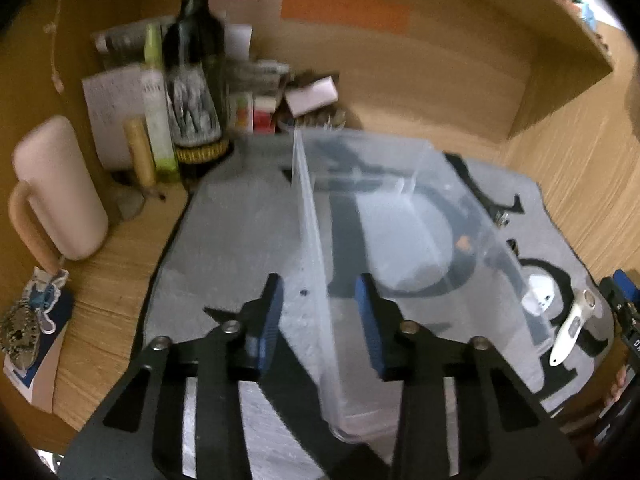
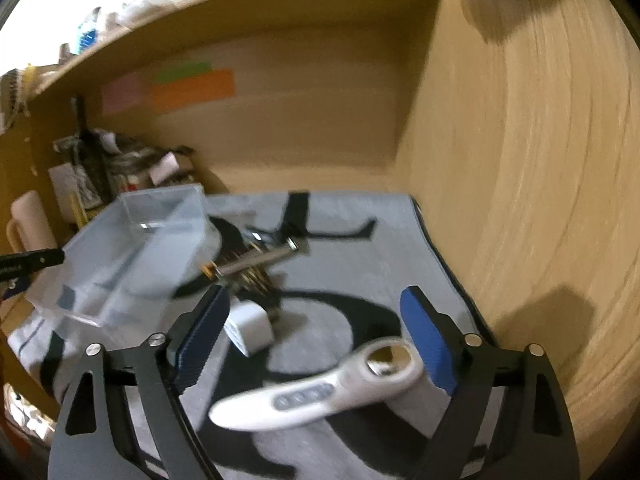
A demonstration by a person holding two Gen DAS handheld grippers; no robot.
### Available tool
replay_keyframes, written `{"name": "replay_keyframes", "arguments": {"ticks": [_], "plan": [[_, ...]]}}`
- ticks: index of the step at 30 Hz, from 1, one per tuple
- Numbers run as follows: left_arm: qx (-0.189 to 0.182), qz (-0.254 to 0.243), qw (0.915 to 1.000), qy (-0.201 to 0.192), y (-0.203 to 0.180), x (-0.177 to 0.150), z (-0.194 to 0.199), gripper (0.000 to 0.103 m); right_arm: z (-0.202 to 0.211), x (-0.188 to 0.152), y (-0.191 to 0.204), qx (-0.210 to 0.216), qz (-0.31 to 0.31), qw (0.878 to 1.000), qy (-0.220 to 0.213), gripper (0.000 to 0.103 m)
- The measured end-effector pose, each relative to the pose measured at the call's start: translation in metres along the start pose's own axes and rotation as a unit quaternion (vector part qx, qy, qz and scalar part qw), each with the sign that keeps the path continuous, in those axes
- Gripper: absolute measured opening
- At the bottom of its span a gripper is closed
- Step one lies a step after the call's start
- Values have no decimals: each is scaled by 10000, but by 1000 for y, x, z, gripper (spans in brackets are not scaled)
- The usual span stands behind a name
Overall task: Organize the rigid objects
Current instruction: 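Close the left tool on the clear box wall while the right tool reaches toward the white massager, then grasp the white massager handle with the right tool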
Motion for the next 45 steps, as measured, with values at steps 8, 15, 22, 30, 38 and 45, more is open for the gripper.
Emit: {"name": "replay_keyframes", "arguments": {"ticks": [8, 15, 22, 30, 38, 45], "plan": [[-366, -194, 9966, 709, 0, 4, -28, 13, -15, -25, -11, -137, -264, 9972, 687, 81], [-241, -532, 9954, 763, -6, 8, -31, 12, -17, -34, -21, -457, -715, 9915, 982, 81], [-254, -721, 9942, 760, -7, 8, -31, 12, -30, -44, -36, -549, -1215, 9820, 1340, 81], [-289, -720, 9944, 718, -6, 8, -31, 12, -62, -38, -23, -593, -860, 9845, 1412, 49], [-287, -669, 9948, 708, -6, 8, -31, 12, -75, -21, -23, -296, -747, 9877, 1344, 38], [-245, -636, 9950, 734, -7, 9, -31, 12, -57, 15, -19, -135, -578, 9954, 756, 35]]}}
Point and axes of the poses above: each gripper's, at about its wrist camera, not at the fingertips, and z roughly against the way its jaws point, y to its left, x to its top, the point moved 2 cm from there along -z, roughly the way its jaws point
